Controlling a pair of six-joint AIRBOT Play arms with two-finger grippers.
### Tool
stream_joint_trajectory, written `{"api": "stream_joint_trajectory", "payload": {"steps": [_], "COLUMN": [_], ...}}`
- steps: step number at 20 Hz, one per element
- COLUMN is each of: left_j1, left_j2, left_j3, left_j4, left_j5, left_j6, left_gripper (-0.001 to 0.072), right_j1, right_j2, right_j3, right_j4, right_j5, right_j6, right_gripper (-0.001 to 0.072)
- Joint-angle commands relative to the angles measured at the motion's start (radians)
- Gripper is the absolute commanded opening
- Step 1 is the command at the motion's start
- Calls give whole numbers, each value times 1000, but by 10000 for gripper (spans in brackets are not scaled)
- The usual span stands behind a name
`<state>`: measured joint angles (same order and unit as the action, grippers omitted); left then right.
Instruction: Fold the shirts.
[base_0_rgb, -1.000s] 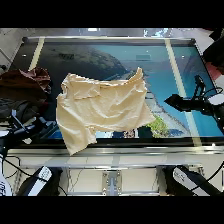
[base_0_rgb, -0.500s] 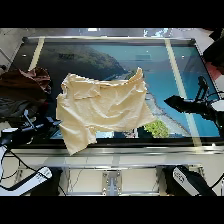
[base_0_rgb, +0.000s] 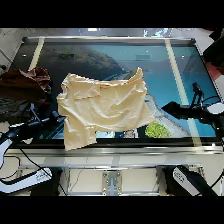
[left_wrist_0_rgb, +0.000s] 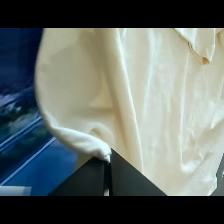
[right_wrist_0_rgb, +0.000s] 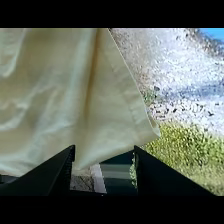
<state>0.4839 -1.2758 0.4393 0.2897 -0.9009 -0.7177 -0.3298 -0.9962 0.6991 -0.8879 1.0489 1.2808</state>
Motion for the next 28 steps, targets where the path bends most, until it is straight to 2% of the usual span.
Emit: {"api": "stream_joint_trajectory", "payload": {"steps": [1,3,7,14,15,17,18,22,23,25,28], "left_j1": [-8,-8,-8,-8,-8,-8,-8,-7,-6,13,79], "left_j2": [-5,-5,-5,-5,-5,-5,-4,101,162,330,597], "left_j3": [2,2,2,2,2,2,4,77,113,219,410], "left_j4": [-37,-37,-37,-37,-38,-41,-42,-56,-56,-64,-93], "left_j5": [-3,-11,-29,-31,-31,-40,-53,-167,-193,-238,-208], "left_j6": [27,27,27,26,26,26,27,26,10,-81,-91], "left_gripper": [14,14,14,14,14,14,13,11,11,11,12], "right_j1": [0,0,0,91,112,145,148,148,147,146,147], "right_j2": [-114,-215,-345,-353,-353,-353,-352,-269,-211,-71,147], "right_j3": [-108,-141,-142,-142,-141,-141,-136,-32,18,145,375], "right_j4": [78,193,375,388,390,420,436,446,435,373,251], "right_j5": [37,52,-11,-224,-246,-285,-283,-130,-78,32,196], "right_j6": [15,-75,-171,-119,-119,-121,-125,-249,-264,-263,-262], "right_gripper": [410,491,499,476,401,160,4,8,8,9,9]}}
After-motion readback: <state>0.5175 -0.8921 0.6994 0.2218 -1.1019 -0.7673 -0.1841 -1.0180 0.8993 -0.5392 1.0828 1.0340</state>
